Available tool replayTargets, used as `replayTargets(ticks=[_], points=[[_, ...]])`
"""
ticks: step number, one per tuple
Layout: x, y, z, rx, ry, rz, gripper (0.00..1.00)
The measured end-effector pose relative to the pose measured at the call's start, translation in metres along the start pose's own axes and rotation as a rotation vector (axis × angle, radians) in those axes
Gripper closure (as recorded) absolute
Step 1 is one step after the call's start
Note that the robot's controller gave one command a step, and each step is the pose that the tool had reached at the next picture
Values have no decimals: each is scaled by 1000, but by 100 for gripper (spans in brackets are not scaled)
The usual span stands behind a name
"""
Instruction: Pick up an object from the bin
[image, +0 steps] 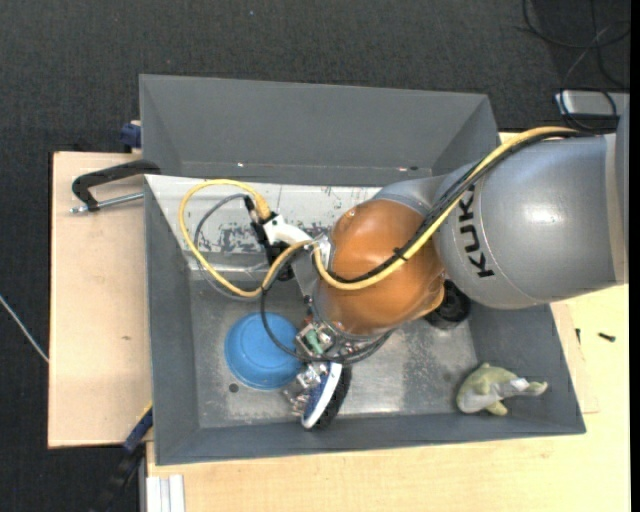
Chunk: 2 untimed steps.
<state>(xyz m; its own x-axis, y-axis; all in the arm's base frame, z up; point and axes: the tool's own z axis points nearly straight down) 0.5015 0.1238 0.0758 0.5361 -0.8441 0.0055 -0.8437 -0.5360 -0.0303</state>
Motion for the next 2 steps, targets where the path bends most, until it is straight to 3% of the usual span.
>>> replayTargets(ticks=[1, 2], points=[[1, 0, -1, 0, 2, 5, 100], [2, -7, -126, -19, -5, 10, 100]])
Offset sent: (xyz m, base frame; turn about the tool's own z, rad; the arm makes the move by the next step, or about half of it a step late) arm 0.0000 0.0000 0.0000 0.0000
